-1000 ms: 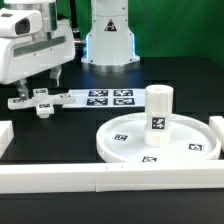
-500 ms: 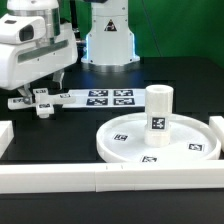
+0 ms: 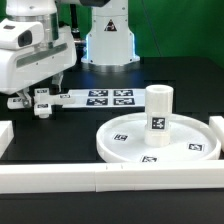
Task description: Assemble round table
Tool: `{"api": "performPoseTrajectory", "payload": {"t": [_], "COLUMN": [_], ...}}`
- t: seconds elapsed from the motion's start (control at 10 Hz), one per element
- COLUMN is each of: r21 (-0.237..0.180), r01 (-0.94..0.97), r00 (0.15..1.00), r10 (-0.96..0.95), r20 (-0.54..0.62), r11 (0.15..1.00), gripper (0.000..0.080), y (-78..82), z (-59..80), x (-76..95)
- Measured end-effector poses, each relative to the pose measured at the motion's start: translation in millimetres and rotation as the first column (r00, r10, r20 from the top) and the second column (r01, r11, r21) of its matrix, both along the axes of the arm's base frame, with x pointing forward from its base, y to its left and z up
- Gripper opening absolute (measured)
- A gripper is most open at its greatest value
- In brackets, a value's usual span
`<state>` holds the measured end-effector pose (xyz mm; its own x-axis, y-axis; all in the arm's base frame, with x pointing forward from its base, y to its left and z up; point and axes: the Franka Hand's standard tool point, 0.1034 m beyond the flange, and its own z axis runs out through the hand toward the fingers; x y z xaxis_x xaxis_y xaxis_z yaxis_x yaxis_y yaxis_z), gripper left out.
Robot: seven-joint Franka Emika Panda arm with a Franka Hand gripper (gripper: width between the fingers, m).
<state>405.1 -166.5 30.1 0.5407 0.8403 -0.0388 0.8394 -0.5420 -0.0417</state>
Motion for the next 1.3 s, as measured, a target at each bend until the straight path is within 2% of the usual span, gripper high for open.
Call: {"api": "performPoseTrajectory", "payload": {"t": [0.8, 0.9, 1.0, 1.1, 1.3], "r21": [0.002, 0.002, 0.001, 0.001, -0.001], "r01": [0.001, 0.001, 0.001, 0.000, -0.005], "r00": [1.000, 1.000, 1.000, 1.000, 1.000], "r10": [-0.001, -0.001, -0.001, 0.000, 0.005], "r20": [-0.015, -0.014, -0.013, -0.012, -0.004], "r11": [1.000, 1.000, 1.000, 1.000, 1.000], "gripper": [0.0649, 0.0548, 0.0548, 0.0445, 0.0445], "y": [-1.1, -1.2, -1.5, -1.6, -0.9], "z": [-8.2, -8.0, -7.6, -7.0, -4.0], "x": [-1.9, -1.5, -0.7, 0.6, 5.5]}}
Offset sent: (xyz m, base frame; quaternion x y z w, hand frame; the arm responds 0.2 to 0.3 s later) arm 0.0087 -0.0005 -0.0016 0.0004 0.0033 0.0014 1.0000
